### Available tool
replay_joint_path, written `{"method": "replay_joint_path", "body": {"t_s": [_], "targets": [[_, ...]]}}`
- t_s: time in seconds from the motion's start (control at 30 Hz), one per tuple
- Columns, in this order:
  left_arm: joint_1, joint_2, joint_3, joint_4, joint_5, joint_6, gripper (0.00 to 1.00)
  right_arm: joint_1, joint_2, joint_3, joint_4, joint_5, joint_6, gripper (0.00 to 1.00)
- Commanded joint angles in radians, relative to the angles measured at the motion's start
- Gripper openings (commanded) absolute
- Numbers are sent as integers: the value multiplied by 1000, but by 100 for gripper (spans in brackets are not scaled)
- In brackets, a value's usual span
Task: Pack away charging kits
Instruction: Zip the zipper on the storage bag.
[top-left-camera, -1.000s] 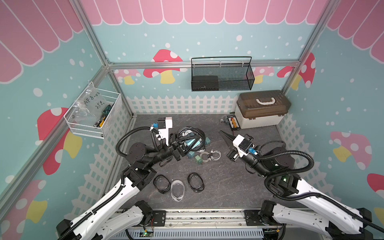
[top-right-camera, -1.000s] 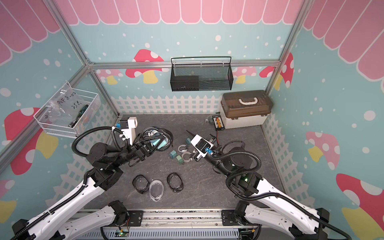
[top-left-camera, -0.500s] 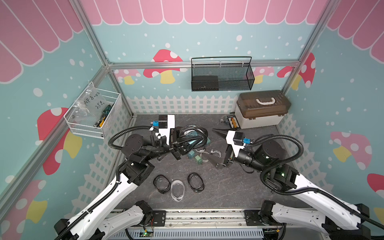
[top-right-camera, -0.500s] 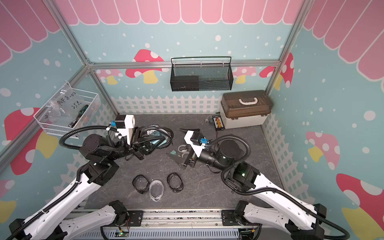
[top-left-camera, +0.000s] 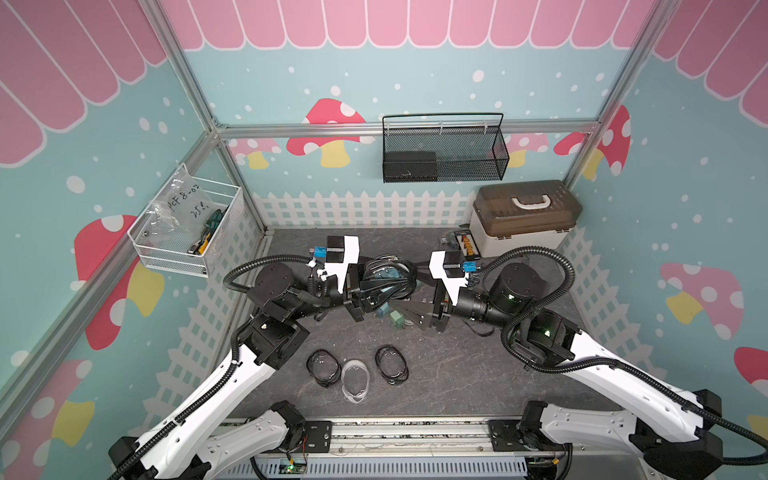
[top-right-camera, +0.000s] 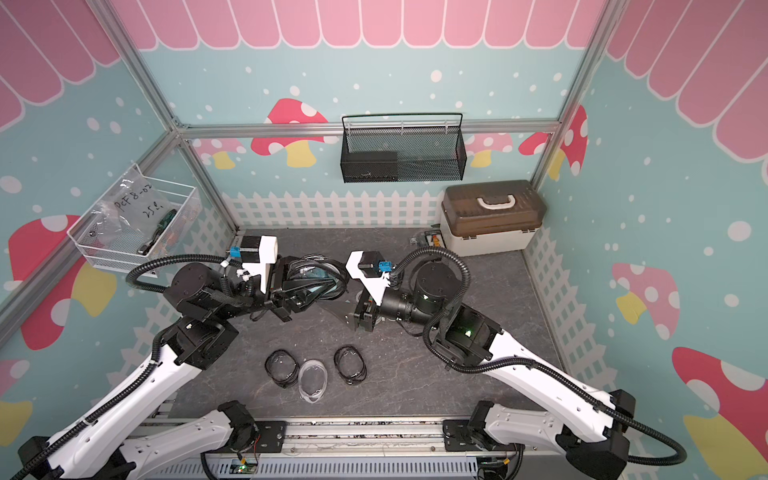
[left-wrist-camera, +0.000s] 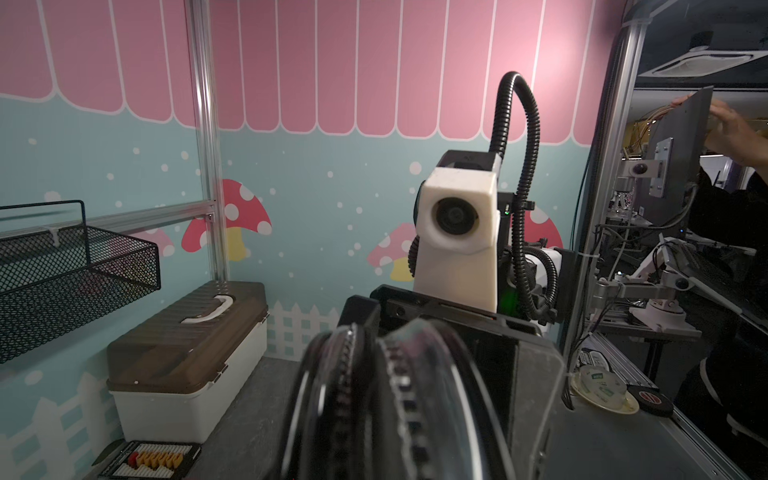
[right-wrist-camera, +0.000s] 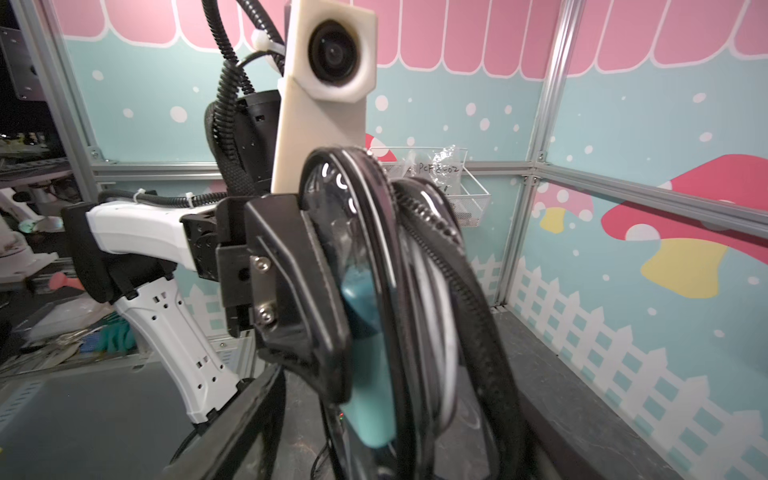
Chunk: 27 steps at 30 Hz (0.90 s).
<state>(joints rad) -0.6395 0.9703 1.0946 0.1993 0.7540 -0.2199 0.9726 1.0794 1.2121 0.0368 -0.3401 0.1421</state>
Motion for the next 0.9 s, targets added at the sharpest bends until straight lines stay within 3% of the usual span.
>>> {"method": "replay_joint_path", "body": {"t_s": [0.0,0.23,0.3,0.4,0.6,0.87], "targets": [[1,5,13,-5,6,36,0,-2,-20,-2,25,-15,-13,43],[1,5,16,35,38,-18,0,-2,-12,-6,30,2,-35,6],[1,5,19,35,40,-40,20,-2,-11,-9,41,22,-30,0],[1,0,0,74,53,-91,42,-2,-12,-24,81,56,-7,0],[1,4,-66,268,79,-236,49,-2,-17,-85,242,70,76,0],[0,7,-118,378,51,-319,49,-2,-23,-123,364,104,146,0]]}}
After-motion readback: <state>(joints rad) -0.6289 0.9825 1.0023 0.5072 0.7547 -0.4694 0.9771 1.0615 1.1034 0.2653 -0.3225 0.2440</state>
